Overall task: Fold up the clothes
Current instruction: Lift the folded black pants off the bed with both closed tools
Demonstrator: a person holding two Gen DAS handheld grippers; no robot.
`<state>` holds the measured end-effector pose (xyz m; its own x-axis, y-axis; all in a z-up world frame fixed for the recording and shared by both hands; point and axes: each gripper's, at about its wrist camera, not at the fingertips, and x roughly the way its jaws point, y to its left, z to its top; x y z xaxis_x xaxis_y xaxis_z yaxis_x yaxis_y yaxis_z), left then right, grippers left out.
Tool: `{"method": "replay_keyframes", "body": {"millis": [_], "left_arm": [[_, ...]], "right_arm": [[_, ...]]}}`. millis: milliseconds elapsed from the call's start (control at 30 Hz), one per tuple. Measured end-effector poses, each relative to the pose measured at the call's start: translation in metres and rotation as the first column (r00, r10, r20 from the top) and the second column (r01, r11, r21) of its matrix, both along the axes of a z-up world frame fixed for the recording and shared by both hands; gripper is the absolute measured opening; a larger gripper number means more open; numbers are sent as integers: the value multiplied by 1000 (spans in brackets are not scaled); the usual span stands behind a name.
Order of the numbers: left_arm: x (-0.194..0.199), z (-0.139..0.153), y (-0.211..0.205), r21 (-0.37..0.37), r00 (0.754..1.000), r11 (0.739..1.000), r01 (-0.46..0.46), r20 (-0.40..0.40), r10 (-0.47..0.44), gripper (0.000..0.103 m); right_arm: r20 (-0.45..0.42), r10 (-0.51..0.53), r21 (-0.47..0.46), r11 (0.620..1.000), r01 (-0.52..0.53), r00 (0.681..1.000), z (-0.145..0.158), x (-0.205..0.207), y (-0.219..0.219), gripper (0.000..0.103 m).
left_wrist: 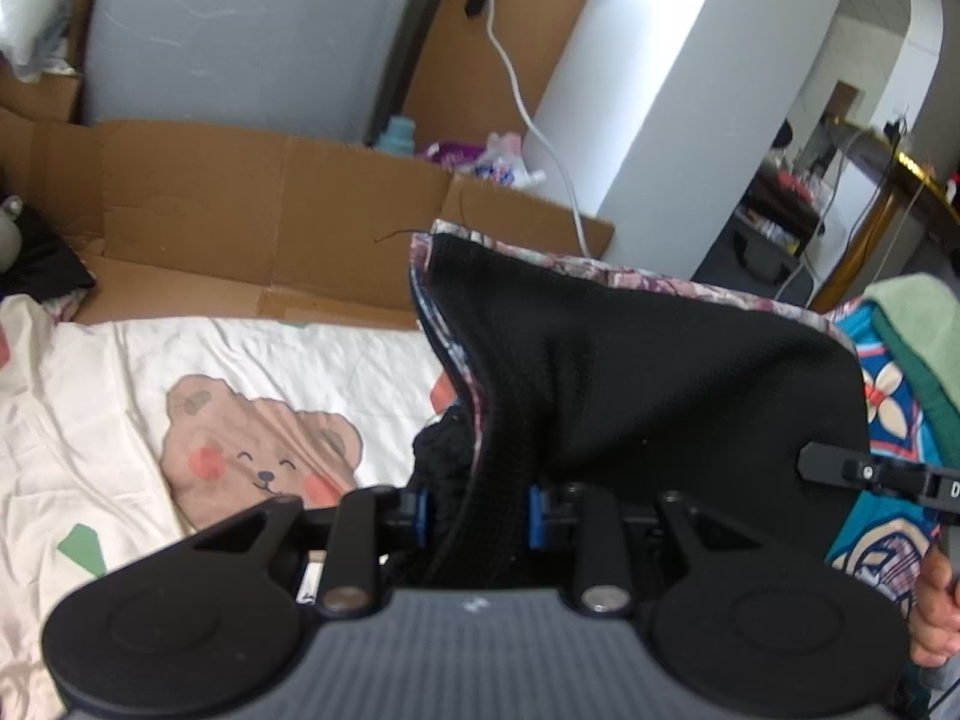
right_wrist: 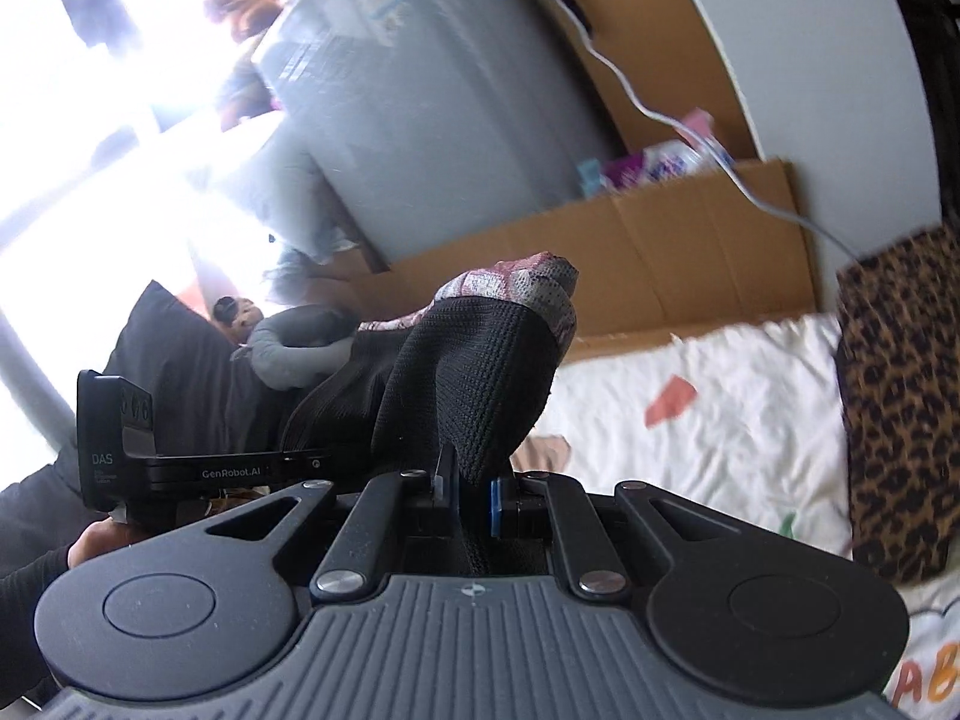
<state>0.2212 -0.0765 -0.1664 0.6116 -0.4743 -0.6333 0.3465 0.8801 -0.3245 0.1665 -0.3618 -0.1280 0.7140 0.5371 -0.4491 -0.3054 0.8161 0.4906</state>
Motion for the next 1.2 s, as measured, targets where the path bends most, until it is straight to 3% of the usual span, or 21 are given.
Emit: {"method": "replay_keyframes", "body": {"millis": [567, 1200], "left_arm": [[-33, 67, 24, -67, 993, 996, -59, 96, 66, 31], [-47, 75, 17, -72, 990, 994, -84, 110, 91, 31]], "right_arm": [[138, 52, -51, 998, -46, 989, 71, -5, 25, 8], [140, 66, -71, 996, -57, 988, 65, 2, 8, 8]]}}
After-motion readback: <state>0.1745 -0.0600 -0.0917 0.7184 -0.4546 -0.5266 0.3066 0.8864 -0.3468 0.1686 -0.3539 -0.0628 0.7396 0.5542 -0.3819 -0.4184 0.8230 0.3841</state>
